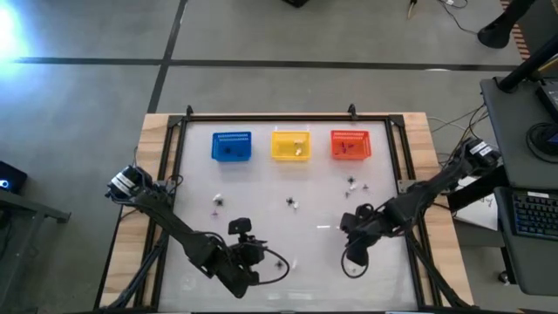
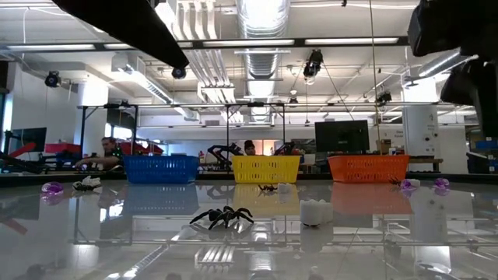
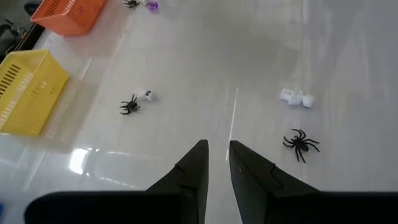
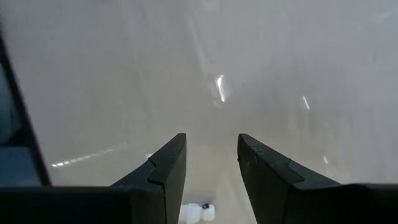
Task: Sort Halloween decoration
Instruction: Put the white skeleton toy into the yellow basket
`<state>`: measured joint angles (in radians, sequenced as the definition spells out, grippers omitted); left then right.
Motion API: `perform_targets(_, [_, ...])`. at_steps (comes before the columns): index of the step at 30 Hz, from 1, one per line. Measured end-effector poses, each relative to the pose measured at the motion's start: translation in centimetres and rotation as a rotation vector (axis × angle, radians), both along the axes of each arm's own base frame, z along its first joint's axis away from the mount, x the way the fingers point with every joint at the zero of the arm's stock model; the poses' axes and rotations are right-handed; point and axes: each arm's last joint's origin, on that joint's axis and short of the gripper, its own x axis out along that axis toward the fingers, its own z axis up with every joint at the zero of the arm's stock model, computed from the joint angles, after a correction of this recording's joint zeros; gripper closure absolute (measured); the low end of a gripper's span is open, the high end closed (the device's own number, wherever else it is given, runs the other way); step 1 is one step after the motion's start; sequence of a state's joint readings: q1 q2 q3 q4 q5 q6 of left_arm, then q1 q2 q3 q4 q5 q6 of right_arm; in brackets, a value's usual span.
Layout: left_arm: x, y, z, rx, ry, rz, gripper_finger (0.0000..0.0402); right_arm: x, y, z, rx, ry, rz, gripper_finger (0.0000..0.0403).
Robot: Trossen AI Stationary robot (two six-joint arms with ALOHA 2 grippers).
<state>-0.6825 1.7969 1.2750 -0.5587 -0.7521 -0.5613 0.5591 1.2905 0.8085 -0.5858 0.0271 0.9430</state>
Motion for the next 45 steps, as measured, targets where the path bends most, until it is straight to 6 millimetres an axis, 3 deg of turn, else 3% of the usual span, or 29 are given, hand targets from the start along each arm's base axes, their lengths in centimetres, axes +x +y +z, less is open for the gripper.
perform_targets(13, [0.5, -0.4, 1.2, 0.015, -0.016, -0.041, 0.0354, 1.0, 0.6, -3.3, -0.009, 0.163, 0.022, 0.0266])
perform_targets(27, [0.2, -0.1, 0.6, 0.041, 0.024, -0.052, 0.0354, 0.9, 0.8, -3.2, 0.065, 0.208, -0.023, 0.0266])
perform_targets(36, [0.0, 0.0, 0.5, 0.026, 0.031, -0.024, 0.0354, 0.3, 3.6, -2.9, 0.165, 0.154, 0.026, 0.0266])
perform_targets(45, [0.1, -0.1, 0.8, 0.018, 0.023, -0.024, 0.0354, -0.2, 5.5, -3.8, 0.114, 0.095, 0.061, 0.0266])
